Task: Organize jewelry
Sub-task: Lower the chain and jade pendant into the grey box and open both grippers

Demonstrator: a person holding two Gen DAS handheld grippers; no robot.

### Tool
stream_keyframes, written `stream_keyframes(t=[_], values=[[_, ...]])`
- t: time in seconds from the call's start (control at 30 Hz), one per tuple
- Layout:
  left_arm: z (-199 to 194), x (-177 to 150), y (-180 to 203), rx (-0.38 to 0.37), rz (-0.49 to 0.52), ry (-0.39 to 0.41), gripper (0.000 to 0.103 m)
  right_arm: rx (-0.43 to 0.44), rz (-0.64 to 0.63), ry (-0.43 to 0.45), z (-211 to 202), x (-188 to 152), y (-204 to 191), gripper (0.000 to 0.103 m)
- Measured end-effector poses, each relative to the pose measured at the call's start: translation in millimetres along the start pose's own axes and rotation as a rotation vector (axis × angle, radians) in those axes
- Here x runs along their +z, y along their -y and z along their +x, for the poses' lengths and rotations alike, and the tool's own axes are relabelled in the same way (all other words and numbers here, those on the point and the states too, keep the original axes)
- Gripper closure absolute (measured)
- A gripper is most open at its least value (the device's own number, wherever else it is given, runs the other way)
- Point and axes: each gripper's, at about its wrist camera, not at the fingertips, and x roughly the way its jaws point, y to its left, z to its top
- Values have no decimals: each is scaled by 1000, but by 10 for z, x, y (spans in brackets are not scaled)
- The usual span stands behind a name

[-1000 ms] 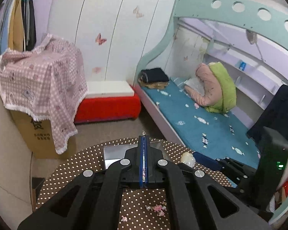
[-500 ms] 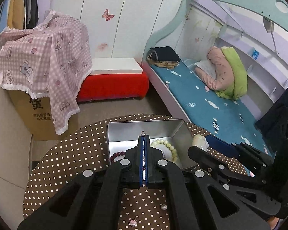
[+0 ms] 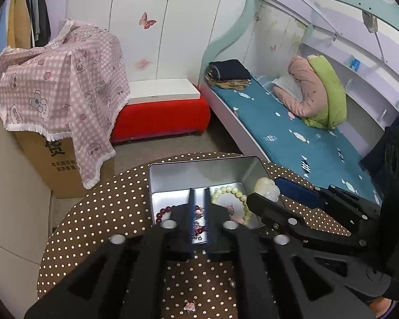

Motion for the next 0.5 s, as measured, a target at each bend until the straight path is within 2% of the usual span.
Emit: stream_keyframes(t=[0.2,0.33,0.5], values=[[-29,-7,-53,9,-8,5,84,-6,1,-23,107,2,-23,60],[-30,-29,-69,13,-17,5,71,-8,1,-43,188,-13,-37,60],[-30,-43,-71,17,-18,3,64,-16,1,-45,215,-32,-39,60]])
